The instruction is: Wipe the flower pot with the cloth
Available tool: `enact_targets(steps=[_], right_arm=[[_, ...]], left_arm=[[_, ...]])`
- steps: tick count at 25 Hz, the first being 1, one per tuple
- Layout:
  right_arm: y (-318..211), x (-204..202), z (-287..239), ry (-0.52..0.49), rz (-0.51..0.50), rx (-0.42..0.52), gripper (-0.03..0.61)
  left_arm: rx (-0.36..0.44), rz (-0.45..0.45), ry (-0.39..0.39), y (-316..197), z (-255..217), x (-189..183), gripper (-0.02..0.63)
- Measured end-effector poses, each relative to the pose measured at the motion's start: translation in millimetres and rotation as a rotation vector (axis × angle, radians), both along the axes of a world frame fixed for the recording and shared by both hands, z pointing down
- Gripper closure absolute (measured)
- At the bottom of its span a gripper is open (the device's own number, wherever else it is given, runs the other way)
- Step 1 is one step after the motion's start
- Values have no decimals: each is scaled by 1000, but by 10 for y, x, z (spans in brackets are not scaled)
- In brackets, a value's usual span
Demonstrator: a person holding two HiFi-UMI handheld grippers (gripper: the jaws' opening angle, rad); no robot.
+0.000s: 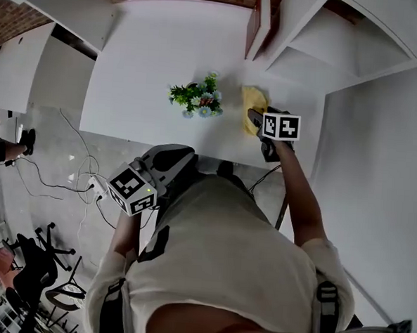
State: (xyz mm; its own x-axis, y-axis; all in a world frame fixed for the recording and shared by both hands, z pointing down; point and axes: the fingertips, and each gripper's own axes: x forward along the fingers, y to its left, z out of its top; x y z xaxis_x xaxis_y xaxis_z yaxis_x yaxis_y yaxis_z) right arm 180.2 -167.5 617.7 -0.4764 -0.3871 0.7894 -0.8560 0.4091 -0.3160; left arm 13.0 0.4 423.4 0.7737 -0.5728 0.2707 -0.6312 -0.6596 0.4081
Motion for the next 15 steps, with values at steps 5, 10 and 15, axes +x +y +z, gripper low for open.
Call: enact_targets(steps=[5, 10, 15], right_arm=[[40, 6, 394, 196, -67, -17, 362], [38, 34, 474, 263, -89, 26, 446], [51, 21, 466, 266, -77, 20, 481]], left_arm=[[-40, -65, 17, -71, 132, -374, 594], [-66, -108, 0, -83, 251, -594, 594], [-69, -180, -121, -189, 389, -828, 594]])
